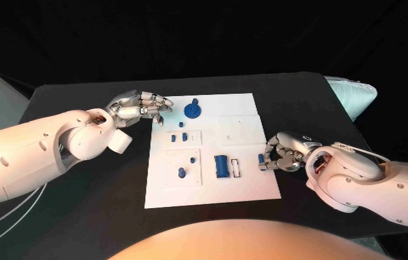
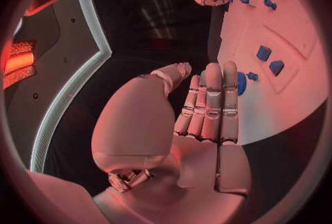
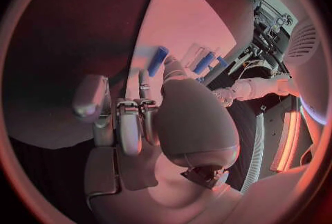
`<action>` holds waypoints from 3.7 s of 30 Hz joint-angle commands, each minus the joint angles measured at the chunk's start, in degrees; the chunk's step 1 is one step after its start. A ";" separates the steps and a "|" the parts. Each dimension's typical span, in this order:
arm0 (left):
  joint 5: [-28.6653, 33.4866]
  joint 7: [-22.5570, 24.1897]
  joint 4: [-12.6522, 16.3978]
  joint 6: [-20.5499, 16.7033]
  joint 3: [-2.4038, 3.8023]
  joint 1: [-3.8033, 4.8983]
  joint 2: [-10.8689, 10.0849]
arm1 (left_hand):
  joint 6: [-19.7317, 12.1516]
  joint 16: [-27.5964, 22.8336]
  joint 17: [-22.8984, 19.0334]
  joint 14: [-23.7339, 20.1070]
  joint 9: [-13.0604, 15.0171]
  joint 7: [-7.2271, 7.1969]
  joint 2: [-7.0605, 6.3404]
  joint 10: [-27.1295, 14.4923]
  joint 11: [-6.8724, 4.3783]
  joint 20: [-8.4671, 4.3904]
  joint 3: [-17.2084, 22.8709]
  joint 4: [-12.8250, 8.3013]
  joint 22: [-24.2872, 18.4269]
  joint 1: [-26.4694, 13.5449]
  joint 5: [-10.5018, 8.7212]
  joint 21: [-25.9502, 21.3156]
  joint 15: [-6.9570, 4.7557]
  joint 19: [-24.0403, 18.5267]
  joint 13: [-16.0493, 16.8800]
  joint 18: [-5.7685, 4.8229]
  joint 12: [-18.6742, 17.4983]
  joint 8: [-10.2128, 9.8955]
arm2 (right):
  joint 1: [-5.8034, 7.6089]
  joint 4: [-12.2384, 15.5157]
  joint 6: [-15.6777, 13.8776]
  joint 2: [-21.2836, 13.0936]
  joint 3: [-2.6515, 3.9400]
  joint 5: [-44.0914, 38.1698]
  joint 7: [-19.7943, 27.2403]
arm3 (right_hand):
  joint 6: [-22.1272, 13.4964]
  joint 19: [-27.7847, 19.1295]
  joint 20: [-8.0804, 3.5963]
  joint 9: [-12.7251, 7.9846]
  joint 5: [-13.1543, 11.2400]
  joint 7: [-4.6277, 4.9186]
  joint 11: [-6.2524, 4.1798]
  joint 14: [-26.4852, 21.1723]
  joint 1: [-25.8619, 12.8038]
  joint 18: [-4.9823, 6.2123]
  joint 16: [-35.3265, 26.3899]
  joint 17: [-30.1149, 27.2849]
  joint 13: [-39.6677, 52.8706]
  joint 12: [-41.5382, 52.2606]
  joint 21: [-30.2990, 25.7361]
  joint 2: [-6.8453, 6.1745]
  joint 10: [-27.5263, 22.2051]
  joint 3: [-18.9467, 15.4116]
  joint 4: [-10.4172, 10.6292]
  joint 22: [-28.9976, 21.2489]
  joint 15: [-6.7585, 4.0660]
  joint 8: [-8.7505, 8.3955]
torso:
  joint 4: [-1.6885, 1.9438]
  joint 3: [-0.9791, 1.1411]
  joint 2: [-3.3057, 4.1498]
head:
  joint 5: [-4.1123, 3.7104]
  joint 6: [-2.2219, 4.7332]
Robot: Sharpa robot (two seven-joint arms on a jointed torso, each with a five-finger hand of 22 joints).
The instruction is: Assemble the parts on the task board
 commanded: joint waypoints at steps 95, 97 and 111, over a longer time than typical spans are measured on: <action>-0.42 -1.16 0.21 2.90 0.01 -0.04 0.18 | -0.06 -0.15 -0.10 -0.11 -0.08 0.17 0.21 -0.32 0.00 -0.21 0.28 0.02 0.25 0.10 0.30 0.52 0.00 0.17 -0.11 0.79 0.28 0.38 | 0.08 1.10 -1.44 8.89 0.01 13.39 -3.28 | 3.51 1.12 -1.25 3.71 2.96 -1.64 -1.91 5.98 -9.12 -0.82 0.19 15.08 15.04 1.22 1.39 -6.88 6.09 30.89 -0.17 6.32 -1.58 0.93 | -0.05 -0.01 -0.01 | 0.10 0.00; -0.42 -1.18 0.21 2.90 0.01 -0.04 0.18 | -0.07 -0.17 -0.11 -0.14 -0.11 0.18 0.20 -0.34 0.01 -0.20 0.29 0.05 0.28 0.04 0.30 0.54 0.02 0.11 -0.13 0.78 0.28 0.42 | 0.07 0.95 -1.28 8.92 0.01 13.34 -3.41 | 3.51 1.12 -1.25 3.71 2.96 -1.64 -1.91 5.98 -9.12 -0.82 0.19 15.08 15.04 1.22 1.39 -6.88 6.09 30.89 -0.17 6.32 -1.58 0.93 | -0.02 -0.01 -0.02 | 0.08 0.00; -0.42 -1.23 0.24 2.93 0.01 -0.04 0.14 | -0.07 -0.17 -0.11 -0.14 -0.11 0.18 0.20 -0.34 0.01 -0.20 0.29 0.05 0.28 0.04 0.30 0.54 0.02 0.11 -0.13 0.78 0.28 0.42 | -0.06 0.56 -3.05 9.24 0.01 13.89 -1.62 | 3.54 1.26 -1.26 3.70 2.93 -1.63 -1.91 5.98 -9.63 -0.91 0.19 15.08 15.06 1.26 1.98 -6.83 6.11 30.53 -0.14 6.51 -1.58 0.88 | 0.00 -0.04 -0.02 | -0.16 0.00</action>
